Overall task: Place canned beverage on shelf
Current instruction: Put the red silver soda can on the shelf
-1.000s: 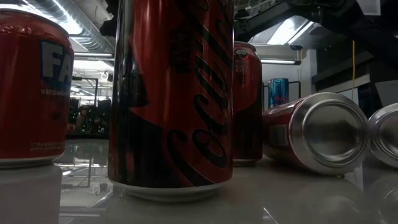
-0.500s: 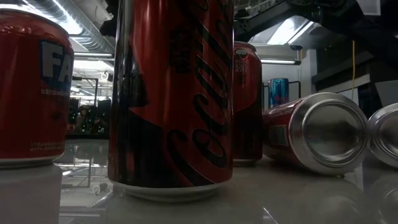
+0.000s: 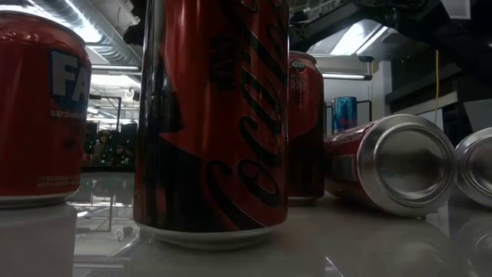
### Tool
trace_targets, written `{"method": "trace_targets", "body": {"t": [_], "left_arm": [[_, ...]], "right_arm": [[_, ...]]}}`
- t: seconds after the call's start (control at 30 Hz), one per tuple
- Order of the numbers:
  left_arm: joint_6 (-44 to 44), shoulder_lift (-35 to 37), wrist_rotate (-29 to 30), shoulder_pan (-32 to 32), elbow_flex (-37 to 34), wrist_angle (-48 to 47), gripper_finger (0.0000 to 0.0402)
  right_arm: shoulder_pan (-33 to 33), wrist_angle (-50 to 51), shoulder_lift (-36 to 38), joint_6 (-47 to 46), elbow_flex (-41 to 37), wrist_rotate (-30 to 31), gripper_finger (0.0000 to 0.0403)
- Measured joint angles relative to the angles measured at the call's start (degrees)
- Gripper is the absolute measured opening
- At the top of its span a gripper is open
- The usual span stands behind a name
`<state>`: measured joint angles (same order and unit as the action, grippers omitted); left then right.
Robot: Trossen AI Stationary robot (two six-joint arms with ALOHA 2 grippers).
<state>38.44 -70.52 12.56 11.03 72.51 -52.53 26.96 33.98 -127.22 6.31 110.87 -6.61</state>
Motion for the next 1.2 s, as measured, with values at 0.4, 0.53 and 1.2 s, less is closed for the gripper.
{"method": "trace_targets", "body": {"t": [0.4,0.53,1.2], "left_arm": [[-0.02,0.00,0.02,0.00,0.00,-0.02,0.0353],[-0.02,0.00,0.02,0.00,0.00,-0.03,0.0353],[-6.05,0.00,1.73,0.02,0.00,-0.07,0.0354]], "right_arm": [[0.07,5.66,0.28,0.15,5.00,2.47,0.0259],[0.09,11.09,0.28,0.41,10.92,2.59,0.0253],[-0.36,35.71,5.97,1.20,22.85,3.06,0.0229]]}}
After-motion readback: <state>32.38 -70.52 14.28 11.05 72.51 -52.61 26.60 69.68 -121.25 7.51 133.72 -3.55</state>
